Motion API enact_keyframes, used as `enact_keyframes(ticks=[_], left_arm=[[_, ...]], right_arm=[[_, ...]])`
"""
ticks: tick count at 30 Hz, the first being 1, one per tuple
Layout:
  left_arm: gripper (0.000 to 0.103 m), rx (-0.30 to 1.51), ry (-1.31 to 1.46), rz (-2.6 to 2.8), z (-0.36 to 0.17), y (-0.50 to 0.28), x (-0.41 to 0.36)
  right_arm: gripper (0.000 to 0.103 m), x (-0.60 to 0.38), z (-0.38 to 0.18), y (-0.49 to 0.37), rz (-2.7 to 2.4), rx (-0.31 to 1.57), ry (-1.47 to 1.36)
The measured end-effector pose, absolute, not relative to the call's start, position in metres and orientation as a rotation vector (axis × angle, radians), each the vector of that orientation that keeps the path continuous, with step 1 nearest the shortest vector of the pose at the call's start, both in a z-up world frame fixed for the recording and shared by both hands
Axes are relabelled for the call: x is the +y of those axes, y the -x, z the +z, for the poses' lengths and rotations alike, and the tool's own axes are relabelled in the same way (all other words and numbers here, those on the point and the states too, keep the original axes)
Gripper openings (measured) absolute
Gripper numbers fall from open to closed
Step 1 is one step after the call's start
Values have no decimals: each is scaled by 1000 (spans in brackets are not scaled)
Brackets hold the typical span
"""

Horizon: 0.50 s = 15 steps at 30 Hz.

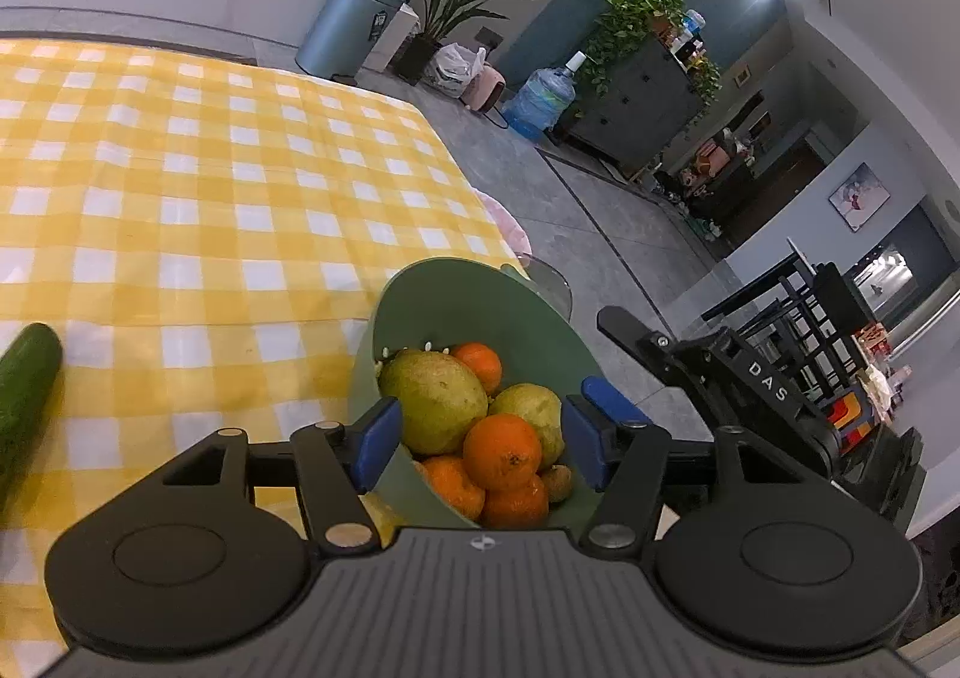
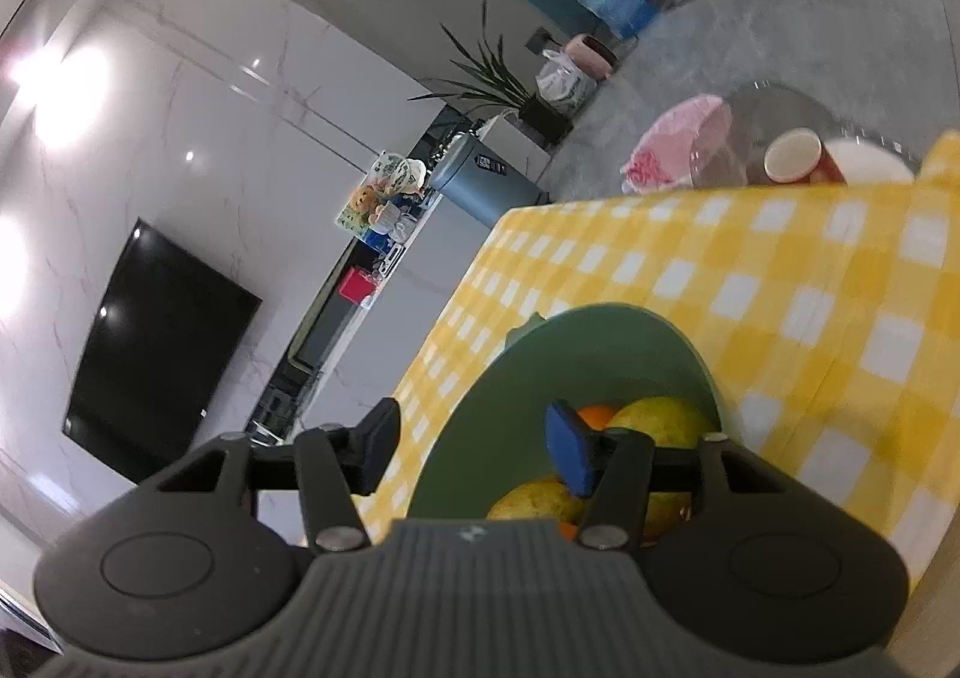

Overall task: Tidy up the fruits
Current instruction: 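Move the left gripper to the cucumber while the right gripper grasps the red cherry tomato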

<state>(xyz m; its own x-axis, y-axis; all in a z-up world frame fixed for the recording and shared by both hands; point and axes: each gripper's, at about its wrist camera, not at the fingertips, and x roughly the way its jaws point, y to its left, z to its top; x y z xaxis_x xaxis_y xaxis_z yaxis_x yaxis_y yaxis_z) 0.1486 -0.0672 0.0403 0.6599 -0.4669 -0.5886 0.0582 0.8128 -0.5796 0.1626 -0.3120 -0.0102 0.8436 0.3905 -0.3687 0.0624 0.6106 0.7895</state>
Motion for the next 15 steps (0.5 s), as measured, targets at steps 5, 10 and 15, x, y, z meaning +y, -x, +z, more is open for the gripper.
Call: enact_keyframes(ticks=[5, 10, 15], left_arm=[[75, 801, 531, -302, 51, -136, -62], [76, 802, 487, -261, 60, -125, -56], [76, 812, 478, -216, 63, -116, -44]], right_arm=[[60, -303, -4, -162, 206, 564, -840], [61, -293, -1, -162, 208, 593, -790], [62, -283, 6, -162, 234, 601, -753]])
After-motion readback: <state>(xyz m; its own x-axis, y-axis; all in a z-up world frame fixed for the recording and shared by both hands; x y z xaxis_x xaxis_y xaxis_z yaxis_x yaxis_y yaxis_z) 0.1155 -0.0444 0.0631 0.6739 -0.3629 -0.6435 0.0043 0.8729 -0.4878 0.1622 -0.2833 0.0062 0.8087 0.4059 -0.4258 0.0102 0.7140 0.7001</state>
